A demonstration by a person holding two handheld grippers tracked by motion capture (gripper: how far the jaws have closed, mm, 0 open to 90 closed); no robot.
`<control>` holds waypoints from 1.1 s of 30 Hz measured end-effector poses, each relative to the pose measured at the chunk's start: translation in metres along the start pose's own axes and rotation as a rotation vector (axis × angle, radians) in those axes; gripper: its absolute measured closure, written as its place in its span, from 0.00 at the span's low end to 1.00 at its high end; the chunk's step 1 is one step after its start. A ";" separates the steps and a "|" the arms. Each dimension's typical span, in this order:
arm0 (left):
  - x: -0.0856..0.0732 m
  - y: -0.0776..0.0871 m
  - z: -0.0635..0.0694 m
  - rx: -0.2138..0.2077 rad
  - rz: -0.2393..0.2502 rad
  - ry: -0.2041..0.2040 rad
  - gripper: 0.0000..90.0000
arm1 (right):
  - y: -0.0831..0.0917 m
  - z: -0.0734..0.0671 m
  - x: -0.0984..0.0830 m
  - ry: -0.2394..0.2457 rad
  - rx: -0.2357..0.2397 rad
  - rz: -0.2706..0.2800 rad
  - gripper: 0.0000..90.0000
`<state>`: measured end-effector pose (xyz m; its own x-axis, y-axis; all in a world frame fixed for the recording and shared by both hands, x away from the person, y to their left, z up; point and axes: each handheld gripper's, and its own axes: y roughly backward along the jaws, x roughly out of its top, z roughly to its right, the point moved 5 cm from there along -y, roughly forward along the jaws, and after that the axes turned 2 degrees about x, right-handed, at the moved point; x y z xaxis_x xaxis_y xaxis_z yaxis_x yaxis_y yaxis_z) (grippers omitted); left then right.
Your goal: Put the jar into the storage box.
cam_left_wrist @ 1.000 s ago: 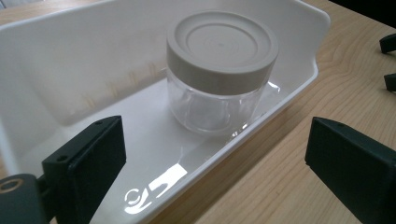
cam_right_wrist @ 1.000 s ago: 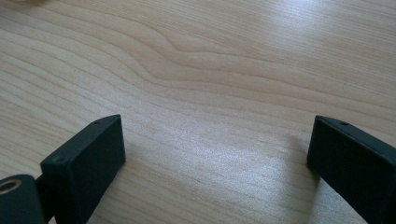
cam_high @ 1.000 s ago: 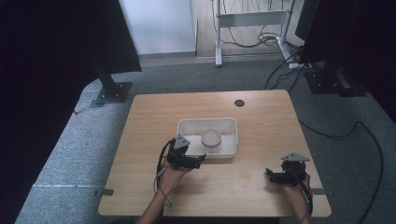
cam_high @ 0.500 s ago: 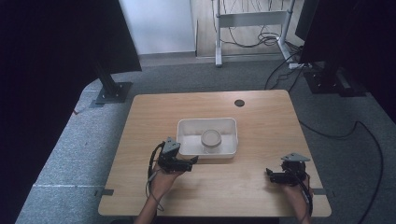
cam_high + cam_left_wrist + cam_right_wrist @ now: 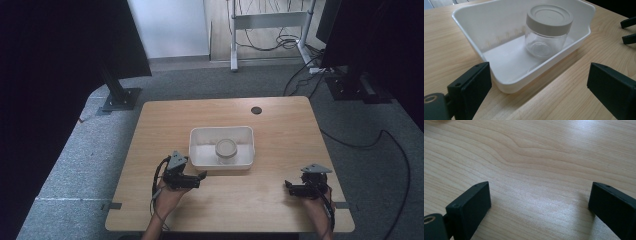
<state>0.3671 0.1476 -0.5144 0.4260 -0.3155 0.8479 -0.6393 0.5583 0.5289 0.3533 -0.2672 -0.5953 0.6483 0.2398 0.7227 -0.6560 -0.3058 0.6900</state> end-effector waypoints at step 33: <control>-0.060 0.024 -0.027 0.096 -0.054 0.021 0.06 | 0.000 0.000 0.000 -0.005 -0.004 0.000 0.04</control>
<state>0.3439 0.2002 -0.5533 0.4746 -0.3263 0.8175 -0.6730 0.4640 0.5760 0.3528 -0.2671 -0.5953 0.6500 0.2356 0.7225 -0.6574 -0.3026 0.6901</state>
